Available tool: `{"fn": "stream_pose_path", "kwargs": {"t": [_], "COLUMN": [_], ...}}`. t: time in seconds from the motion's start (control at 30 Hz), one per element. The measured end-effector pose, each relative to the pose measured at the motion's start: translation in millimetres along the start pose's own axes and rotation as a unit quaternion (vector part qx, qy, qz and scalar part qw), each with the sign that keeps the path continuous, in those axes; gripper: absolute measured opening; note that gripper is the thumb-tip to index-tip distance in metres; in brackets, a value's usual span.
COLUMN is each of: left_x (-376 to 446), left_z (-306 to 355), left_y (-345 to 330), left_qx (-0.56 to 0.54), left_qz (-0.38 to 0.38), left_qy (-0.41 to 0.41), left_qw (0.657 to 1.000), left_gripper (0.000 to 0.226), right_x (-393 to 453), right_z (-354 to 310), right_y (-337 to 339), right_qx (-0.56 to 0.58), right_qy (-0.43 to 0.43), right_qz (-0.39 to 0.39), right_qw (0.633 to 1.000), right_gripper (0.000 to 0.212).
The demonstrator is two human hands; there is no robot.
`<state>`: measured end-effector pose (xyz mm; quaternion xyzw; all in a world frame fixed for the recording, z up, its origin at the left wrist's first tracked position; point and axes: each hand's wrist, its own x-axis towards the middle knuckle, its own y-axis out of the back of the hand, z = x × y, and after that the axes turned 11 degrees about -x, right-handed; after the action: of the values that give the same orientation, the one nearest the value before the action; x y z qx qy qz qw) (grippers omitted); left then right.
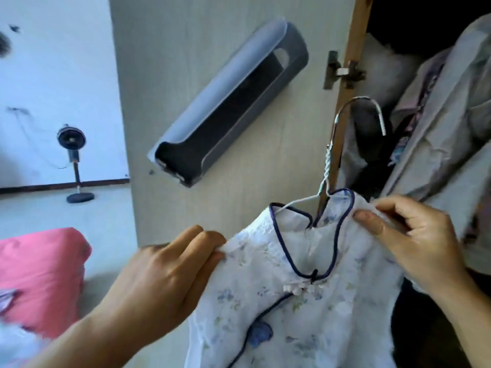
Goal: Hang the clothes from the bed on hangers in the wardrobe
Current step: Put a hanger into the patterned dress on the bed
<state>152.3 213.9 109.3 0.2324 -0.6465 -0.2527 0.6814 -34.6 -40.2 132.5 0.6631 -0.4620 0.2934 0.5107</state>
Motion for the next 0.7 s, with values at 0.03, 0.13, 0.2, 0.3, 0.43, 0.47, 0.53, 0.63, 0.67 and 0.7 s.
{"fn": "stream_pose_path", "kwargs": {"t": [0.03, 0.13, 0.2, 0.3, 0.43, 0.47, 0.53, 0.63, 0.67, 0.7], "left_x": [-15, -63, -91, -134, -186, -199, -220, -246, -251, -256], "left_z": [-5, -18, -25, -36, -44, -43, -40, -34, -34, -35], "left_y": [7, 34, 49, 72, 96, 102, 112, 124, 128, 130], "left_qx": [0.004, 0.044, 0.089, 0.145, 0.188, 0.200, 0.216, 0.285, 0.308, 0.326], "left_qz": [-0.004, 0.000, 0.015, 0.040, 0.070, 0.078, 0.090, 0.094, 0.095, 0.098], "left_qy": [0.020, 0.097, 0.142, 0.206, 0.305, 0.328, 0.366, 0.426, 0.442, 0.454], "left_qw": [1.000, 0.994, 0.986, 0.967, 0.931, 0.920, 0.901, 0.854, 0.837, 0.824], "left_gripper": [0.018, 0.020, 0.021, 0.021, 0.021, 0.020, 0.021, 0.030, 0.032, 0.032], "right_x": [-10, -36, -49, -61, -67, -70, -77, -84, -85, -85], "right_z": [-11, -46, -65, -93, -126, -135, -149, -177, -186, -194], "right_y": [-11, -48, -71, -113, -169, -184, -214, -255, -268, -279], "right_qx": [0.021, 0.064, 0.064, 0.057, 0.021, 0.025, 0.028, 0.046, 0.058, 0.072], "right_qy": [-0.004, 0.006, 0.042, 0.108, 0.242, 0.270, 0.307, 0.321, 0.317, 0.314], "right_qz": [-0.014, -0.086, -0.140, -0.196, -0.184, -0.180, -0.169, -0.155, -0.151, -0.142], "right_qw": [1.000, 0.994, 0.987, 0.973, 0.952, 0.946, 0.936, 0.933, 0.935, 0.936], "right_gripper": [0.035, 0.036, 0.058, 0.082, 0.093, 0.096, 0.107, 0.110, 0.105, 0.096]}}
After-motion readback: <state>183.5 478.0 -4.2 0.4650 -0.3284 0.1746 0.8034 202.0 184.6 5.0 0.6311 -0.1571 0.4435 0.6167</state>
